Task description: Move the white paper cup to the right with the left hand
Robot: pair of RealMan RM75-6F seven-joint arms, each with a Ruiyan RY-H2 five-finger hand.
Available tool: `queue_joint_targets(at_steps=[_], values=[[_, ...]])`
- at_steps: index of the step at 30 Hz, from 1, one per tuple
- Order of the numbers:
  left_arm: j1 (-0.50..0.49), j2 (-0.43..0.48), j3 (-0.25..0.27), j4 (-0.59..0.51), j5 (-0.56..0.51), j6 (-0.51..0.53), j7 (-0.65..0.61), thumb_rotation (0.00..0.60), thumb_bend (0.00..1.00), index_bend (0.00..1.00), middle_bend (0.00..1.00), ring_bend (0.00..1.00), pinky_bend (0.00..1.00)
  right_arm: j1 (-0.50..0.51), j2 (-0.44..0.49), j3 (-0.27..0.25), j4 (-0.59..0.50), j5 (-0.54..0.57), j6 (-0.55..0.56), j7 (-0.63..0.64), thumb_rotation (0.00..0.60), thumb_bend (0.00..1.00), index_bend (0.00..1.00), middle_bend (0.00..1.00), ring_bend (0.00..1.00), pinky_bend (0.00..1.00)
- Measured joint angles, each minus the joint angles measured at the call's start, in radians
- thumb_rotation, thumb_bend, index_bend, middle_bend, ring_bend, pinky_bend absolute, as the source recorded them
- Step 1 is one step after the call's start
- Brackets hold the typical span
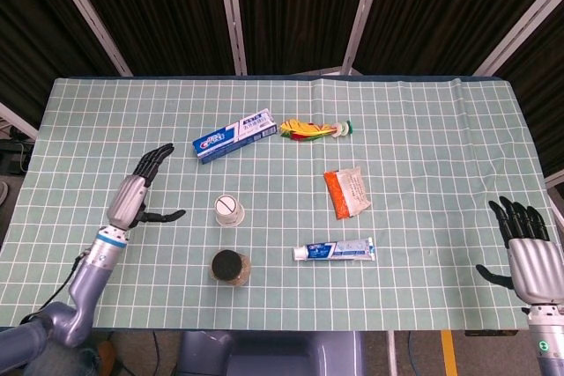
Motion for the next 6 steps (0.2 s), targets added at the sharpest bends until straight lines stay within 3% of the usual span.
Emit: queue_joint_targets(at_steps=[6], values=[[0.092, 0.162, 0.051, -0.179, -0.019, 0.040, 0.334, 0.600, 0.00, 0.00, 0.00, 0.00, 0.00, 0.003, 0.004, 0.003, -0.014, -0.008, 0.004, -0.002, 0.600, 0.00, 0.01, 0.00, 0.00, 0.00]])
